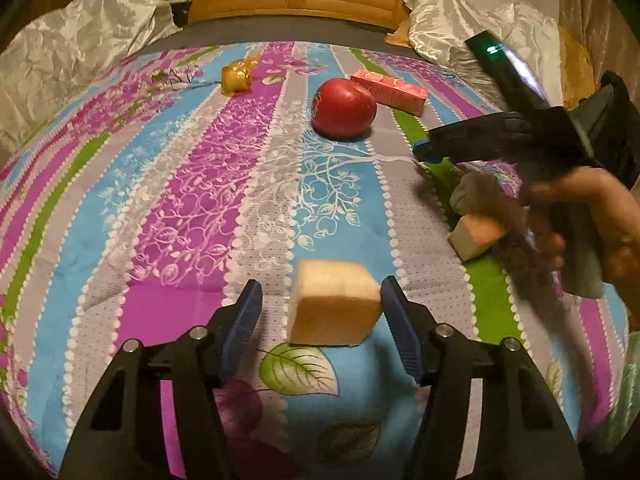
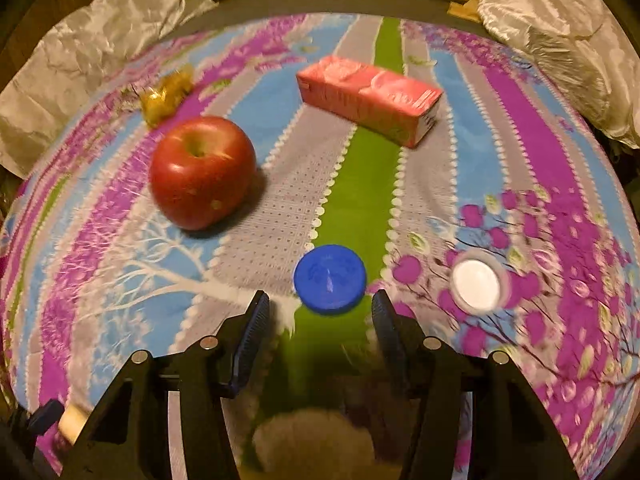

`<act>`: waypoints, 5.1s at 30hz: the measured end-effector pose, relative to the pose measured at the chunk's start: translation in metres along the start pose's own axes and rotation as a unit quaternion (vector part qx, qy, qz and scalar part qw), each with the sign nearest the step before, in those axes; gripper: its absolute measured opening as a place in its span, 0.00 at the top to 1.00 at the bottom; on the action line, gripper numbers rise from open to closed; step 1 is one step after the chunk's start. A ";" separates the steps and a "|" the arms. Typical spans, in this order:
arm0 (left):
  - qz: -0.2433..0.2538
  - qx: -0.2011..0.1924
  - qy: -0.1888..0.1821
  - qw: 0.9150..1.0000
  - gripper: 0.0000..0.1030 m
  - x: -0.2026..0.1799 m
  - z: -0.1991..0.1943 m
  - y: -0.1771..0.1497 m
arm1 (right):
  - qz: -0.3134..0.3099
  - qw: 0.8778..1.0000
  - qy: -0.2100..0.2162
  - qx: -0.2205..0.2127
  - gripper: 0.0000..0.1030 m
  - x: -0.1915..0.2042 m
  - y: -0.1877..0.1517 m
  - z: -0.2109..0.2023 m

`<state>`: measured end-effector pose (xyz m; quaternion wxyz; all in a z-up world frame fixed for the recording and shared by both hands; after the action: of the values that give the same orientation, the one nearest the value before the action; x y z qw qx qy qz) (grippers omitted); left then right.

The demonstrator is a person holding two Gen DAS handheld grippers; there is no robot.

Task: Collect trash
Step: 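Grasp the yellow sponge block with left gripper while right grasps the blue bottle cap, then carry the yellow sponge in left gripper while right carries the blue cap over the bin, then open the left gripper to drop the sponge while right opens to drop the cap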

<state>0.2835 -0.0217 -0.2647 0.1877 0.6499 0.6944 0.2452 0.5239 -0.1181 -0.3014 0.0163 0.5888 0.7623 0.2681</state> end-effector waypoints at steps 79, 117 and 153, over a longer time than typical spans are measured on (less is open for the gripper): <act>0.269 -0.182 -0.198 0.925 0.60 -0.363 -0.247 0.021 | 0.277 0.861 -0.189 -0.383 0.60 -0.152 -0.440 -0.589; 0.506 -0.162 -0.306 0.790 0.60 -0.553 -0.317 -0.173 | 0.386 0.792 -0.339 -0.330 0.60 -0.214 -0.619 -0.641; 0.517 -0.075 -0.338 0.783 0.34 -0.549 -0.281 -0.195 | 0.402 0.809 -0.285 -0.322 0.45 -0.233 -0.621 -0.600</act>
<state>0.0089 -0.6021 -0.1833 0.3036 0.9365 0.1264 0.1217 -0.1609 -0.6635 -0.1215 0.3121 0.8536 0.2891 0.3006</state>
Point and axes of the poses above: each gripper's, at about its wrist camera, not at the fingertips, and z roughly the way its jaws point, x to its left, y to its top, the point moved 10 cm from there along z, roughly the way its jaws point, and after that the axes turned 14 degrees about y, right-handed, at the moved point
